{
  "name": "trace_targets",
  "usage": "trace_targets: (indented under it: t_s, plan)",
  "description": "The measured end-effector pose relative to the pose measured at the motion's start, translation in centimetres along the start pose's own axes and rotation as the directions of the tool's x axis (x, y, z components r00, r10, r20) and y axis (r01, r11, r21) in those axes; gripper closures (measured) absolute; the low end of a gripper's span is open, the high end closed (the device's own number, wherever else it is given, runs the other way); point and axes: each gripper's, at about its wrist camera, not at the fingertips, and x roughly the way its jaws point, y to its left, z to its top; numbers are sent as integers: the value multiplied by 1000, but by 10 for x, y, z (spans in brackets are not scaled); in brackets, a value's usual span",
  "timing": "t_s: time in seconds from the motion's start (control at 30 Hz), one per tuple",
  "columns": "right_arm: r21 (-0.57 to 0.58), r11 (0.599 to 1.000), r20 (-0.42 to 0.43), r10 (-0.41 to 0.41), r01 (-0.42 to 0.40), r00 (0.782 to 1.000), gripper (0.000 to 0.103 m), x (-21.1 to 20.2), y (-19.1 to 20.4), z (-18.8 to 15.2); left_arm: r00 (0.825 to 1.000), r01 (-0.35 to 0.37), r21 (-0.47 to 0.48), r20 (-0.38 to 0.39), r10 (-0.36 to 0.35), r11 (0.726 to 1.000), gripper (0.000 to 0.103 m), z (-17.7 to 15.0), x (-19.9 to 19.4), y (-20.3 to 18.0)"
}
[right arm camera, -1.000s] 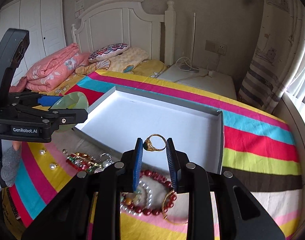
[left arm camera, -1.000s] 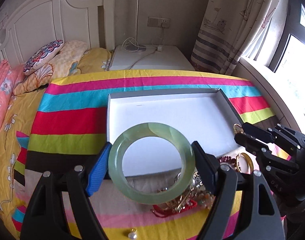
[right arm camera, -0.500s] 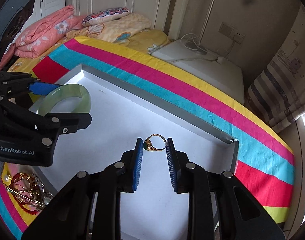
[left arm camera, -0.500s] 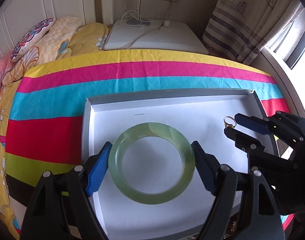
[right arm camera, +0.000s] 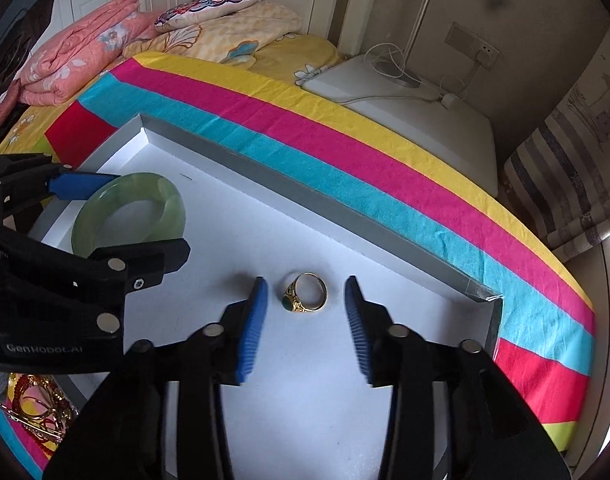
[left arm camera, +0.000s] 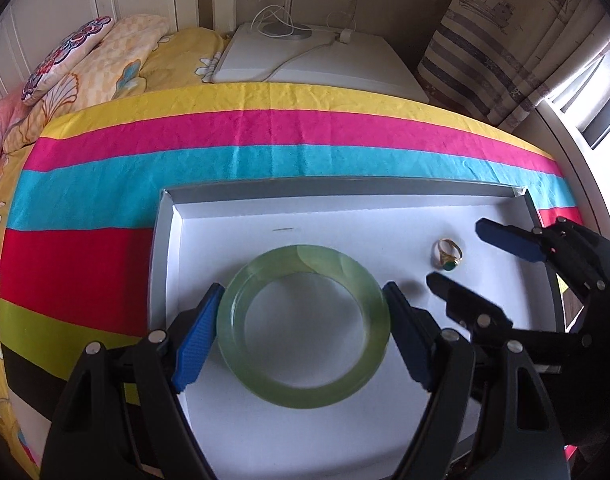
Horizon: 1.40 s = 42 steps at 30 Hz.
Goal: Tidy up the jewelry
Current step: 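Carry the jade bangle and gold ring into the white box and open both tools, then grasp a pearl earring with the left tool while the right tool grasps the gold bangle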
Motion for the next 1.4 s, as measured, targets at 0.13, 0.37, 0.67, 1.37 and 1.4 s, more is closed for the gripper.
trace_targets:
  t_s: [0.13, 0.37, 0.67, 1.37, 1.4]
  plan:
    - [46, 998, 66, 49, -52, 997, 36, -23, -10, -9, 999, 0, -6, 47, 0, 1000, 24, -3, -15, 3]
    - [72, 995, 220, 56, -73, 974, 29, -95, -28, -58, 972, -9, -9, 235, 11, 1000, 8, -22, -82, 4]
    - [123, 990, 246, 34, -65, 969, 20, -119, -32, -130, 927, -97, -26, 362, 100, 995, 2, -76, -121, -10]
    - [196, 979, 134, 27, -53, 991, 16, -114, -15, -214, 947, -37, -9, 319, 38, 999, 2, -225, -113, 15]
    - [198, 979, 127, 26, -51, 992, 16, -112, -17, -212, 946, -24, -2, 322, 23, 1000, 2, -226, -114, 14]
